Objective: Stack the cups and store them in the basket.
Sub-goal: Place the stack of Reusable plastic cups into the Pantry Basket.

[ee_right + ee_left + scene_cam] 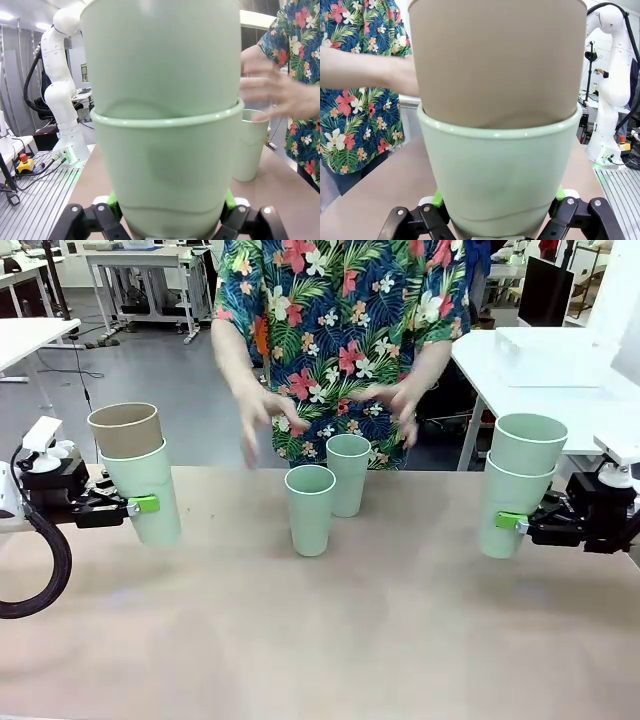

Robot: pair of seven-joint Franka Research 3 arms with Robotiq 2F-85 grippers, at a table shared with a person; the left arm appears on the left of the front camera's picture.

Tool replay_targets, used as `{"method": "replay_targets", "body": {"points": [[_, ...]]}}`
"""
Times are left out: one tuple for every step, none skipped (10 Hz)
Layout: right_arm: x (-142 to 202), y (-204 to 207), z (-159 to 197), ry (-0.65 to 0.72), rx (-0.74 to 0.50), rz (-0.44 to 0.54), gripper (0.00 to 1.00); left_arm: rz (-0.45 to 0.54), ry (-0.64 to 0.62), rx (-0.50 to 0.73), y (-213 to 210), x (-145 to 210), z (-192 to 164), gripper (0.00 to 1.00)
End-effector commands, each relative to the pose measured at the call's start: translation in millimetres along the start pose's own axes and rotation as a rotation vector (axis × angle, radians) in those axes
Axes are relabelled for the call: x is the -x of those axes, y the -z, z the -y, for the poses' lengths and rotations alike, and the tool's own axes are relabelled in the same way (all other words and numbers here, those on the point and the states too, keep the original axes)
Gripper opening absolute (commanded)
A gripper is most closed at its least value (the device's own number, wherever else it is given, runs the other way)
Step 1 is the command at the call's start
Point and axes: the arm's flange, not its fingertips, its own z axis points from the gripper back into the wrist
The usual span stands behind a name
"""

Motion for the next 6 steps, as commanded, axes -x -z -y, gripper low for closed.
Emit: {"method": "replay_targets", "body": {"points": [[-2.9, -0.6, 0.2, -0.006, 0.004, 0.000, 0.85, 0.003, 0.008, 0.001, 0.5, -3.8, 0.5, 0.87], [-2.9, -0.6, 0.2, -0.006, 0.004, 0.000, 0.85, 0.003, 0.008, 0.001, 0.5, -3.8, 0.5, 0.87], [-2.9, -0.6, 0.2, -0.006, 0.004, 0.000, 0.85, 0.003, 0.008, 0.001, 0.5, -3.8, 0.5, 0.87], [-2.9, -0.6, 0.2, -0.006, 0.004, 0.000, 0.85, 0.003, 0.008, 0.001, 0.5, -3.8, 0.5, 0.87], [-2.9, -0.6, 0.2, -0.006, 0.004, 0.000, 0.85, 0.003, 0.008, 0.001, 0.5, -3.8, 0.5, 0.87], [-2.9, -0.6, 0.2, -0.006, 0.004, 0.000, 0.85, 0.003, 0.008, 0.001, 0.5, -3.8, 0.5, 0.87]]}}
